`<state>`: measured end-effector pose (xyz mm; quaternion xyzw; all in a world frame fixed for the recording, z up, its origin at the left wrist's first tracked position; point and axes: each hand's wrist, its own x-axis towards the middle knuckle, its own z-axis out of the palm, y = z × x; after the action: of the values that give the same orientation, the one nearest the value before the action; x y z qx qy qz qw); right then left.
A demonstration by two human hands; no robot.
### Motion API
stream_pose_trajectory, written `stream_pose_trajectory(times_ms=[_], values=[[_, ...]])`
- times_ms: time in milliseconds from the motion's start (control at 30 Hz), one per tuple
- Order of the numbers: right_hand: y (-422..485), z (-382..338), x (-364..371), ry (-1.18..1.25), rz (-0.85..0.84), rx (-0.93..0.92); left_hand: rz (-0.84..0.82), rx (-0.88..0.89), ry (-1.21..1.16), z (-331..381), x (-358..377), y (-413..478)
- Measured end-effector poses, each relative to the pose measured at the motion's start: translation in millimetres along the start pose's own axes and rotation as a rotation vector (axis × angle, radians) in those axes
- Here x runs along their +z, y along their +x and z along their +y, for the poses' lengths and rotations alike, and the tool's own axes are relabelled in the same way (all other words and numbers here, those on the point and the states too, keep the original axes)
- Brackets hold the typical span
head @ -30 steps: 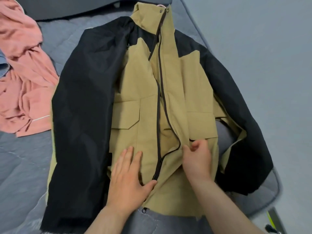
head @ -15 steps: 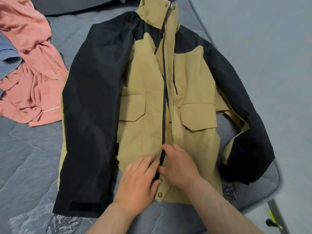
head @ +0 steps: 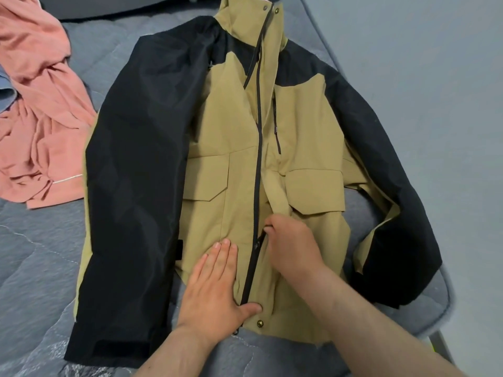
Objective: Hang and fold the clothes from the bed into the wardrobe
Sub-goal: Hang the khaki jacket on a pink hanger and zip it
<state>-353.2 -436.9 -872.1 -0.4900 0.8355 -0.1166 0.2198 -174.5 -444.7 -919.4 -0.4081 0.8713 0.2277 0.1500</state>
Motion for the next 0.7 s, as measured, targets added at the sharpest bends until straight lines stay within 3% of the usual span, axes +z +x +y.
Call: stream_pose_trajectory(times_ms=[267, 367, 433, 533, 700], values=[[110.7, -16.3, -63.4, 0.165, 0.156, 0.023, -0.016, -0.01, -0.029, 5.1, -2.1, 1.4], [116.5, -11.5, -52.7, 0.184, 0.062, 0.034, 0.122, 0.009, -0.032, 13.4, -27.4, 9.0], [111.3, -4.1, -40.1, 0.237, 0.012, 0.078, 0.318, 0.058, -0.097, 19.8, -58.6, 33.7], [113.9, 2.2, -27.0, 0.342, -0.039, 0.161, 0.418, 0.081, -0.098, 20.6, -103.8, 96.6], [122.1, 17.5, -20.4, 0.511, -0.024, 0.186, 0.242, 0.052, 0.009, 8.5, -97.9, 161.5]])
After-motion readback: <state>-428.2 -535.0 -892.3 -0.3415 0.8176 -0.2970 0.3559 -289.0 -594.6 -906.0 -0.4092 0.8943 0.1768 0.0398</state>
